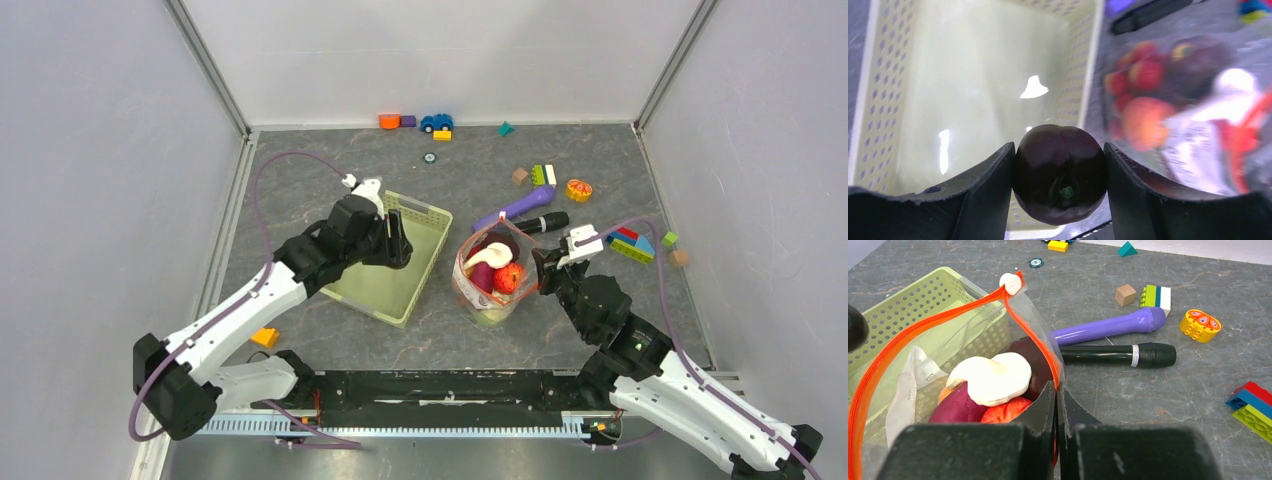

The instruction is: Place the food in the zip-top bag and seal the zipper

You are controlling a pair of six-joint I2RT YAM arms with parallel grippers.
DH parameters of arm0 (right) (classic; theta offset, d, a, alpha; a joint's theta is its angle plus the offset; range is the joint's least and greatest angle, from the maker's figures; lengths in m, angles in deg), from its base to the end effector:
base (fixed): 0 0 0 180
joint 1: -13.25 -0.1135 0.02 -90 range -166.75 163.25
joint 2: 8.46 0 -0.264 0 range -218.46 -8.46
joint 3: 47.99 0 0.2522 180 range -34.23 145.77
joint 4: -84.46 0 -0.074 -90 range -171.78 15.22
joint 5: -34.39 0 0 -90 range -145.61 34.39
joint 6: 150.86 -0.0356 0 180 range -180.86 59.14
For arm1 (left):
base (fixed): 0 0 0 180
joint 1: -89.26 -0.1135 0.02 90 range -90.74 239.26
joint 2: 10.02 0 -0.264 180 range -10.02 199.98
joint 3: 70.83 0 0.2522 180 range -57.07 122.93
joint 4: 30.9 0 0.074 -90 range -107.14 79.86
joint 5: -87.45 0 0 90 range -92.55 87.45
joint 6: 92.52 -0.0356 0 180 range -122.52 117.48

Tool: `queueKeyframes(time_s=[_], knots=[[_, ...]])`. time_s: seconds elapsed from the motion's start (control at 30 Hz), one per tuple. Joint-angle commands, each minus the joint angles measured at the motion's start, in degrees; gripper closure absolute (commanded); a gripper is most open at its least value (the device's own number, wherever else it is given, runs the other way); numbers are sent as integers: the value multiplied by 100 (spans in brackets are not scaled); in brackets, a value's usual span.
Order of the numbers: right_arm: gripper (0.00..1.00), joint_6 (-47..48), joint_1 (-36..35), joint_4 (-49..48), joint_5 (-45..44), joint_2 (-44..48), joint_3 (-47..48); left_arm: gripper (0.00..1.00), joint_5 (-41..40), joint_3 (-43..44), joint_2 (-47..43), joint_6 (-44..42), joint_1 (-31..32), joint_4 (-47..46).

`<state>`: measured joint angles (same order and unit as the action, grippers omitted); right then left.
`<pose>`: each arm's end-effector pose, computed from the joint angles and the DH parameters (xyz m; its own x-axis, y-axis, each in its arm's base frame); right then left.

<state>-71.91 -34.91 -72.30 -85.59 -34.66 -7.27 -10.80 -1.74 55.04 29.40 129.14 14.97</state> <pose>0.1006 0.0857 0.2774 -0.1598 0.0704 -0.9846 -0.2906 0.9499 0.1151 0.1887 -0.1510 0.2977 -0.7266 -0.0748 -0.6830 0.1983 0.9289 -0.3127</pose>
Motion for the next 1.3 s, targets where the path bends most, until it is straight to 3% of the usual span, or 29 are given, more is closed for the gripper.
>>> queueKeyframes(time_s=[0.0, 0.23, 0.63, 0.77, 0.93, 1.0, 1.07, 1.1, 1.27], knots=[[97, 31, -18, -211, -39, 64, -24, 77, 1177, 537, -235, -510, 11, -1019], [97, 27, -18, -214, -32, 81, -42, 77, 2489, 1048, 119, -642, 191, -1928], [97, 46, -25, -236, 72, 107, -30, 77, 2157, 2197, 1635, -1173, 1242, -2039], [96, 51, -18, -235, 205, 124, -28, 63, 1444, 2445, 2014, -1390, 1533, -2010], [97, 45, -14, -237, 123, 158, -59, 45, 1132, 2608, 2354, -1483, 1679, -1932], [96, 55, -22, -236, 172, 136, -43, 34, 1122, 2659, 2451, -1452, 1690, -1894], [97, 62, -18, -243, 114, 141, -42, 4, 1164, 2706, 2509, -1476, 1710, -1895], [97, 58, -19, -240, 91, 140, -50, 0, 1244, 2734, 2525, -1478, 1716, -1874], [97, 64, -22, -235, 96, 167, -50, 0, 1740, 2731, 2346, -1491, 1716, -1868]])
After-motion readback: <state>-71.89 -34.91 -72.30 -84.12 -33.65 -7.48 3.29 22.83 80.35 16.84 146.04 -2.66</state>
